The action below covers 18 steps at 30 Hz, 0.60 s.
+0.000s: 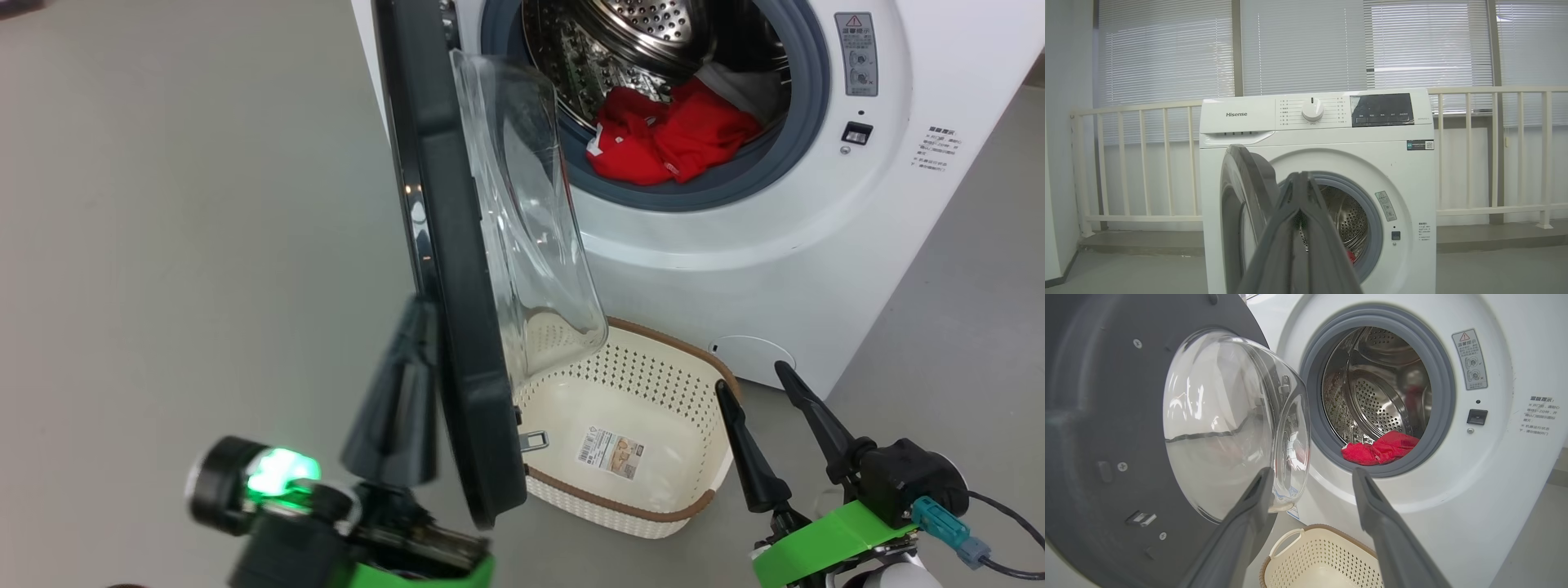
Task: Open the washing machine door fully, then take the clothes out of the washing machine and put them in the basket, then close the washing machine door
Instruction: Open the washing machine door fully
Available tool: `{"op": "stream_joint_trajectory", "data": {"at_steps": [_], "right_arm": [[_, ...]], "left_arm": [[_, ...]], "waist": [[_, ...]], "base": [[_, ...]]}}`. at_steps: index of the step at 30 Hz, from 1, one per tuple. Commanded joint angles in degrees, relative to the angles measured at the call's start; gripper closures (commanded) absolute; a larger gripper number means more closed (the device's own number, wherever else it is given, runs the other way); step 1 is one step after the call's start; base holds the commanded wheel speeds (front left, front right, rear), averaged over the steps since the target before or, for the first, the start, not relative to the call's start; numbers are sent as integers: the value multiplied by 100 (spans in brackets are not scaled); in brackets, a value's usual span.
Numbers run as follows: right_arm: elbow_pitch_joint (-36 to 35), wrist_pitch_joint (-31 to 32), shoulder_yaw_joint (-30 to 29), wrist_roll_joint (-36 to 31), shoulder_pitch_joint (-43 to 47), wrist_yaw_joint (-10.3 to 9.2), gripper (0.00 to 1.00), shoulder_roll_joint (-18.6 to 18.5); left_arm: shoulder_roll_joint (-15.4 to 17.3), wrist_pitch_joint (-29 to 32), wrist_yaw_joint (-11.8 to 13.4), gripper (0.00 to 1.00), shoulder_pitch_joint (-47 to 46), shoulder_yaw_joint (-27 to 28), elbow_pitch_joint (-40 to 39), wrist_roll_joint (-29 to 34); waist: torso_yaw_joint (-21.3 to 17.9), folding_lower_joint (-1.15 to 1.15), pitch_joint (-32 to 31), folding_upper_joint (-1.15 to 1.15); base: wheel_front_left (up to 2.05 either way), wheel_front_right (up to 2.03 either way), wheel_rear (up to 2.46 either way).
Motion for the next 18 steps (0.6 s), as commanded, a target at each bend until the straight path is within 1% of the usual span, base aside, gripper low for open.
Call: {"op": "stream_joint_trajectory", "data": {"at_steps": [1, 3, 4, 6, 11, 18], "right_arm": [[-122, -62, 163, 29, -168, 36, 0, 10], [-118, -64, 165, 38, -178, 36, 0, 10], [-119, -66, 168, 43, -189, 36, 0, 10], [-123, -68, 157, 50, -201, 36, 0, 10], [-93, -73, 143, 79, -220, 36, 0, 10], [-85, -79, 163, 109, -261, 36, 0, 10]], "left_arm": [[35, -7, -110, 100, -230, -14, -176, 2], [22, 46, -176, 100, -258, -245, -165, -13], [12, 111, -240, 100, -283, -452, -117, -41], [6, 158, -329, 100, -302, -626, -37, -98], [0, 264, -443, 100, -300, -822, 311, -229], [2, 332, -590, 100, -332, -917, 886, -439]], "waist": [[-19, 0, 8, 0], [-43, 0, 18, 0], [-70, 0, 30, 0], [-96, 0, 43, 0], [-150, 0, 85, 0], [-201, 0, 129, 0]], "base": [[0, 0, 0], [0, 0, 0], [0, 0, 0], [0, 0, 0], [0, 0, 0], [0, 0, 0]]}}
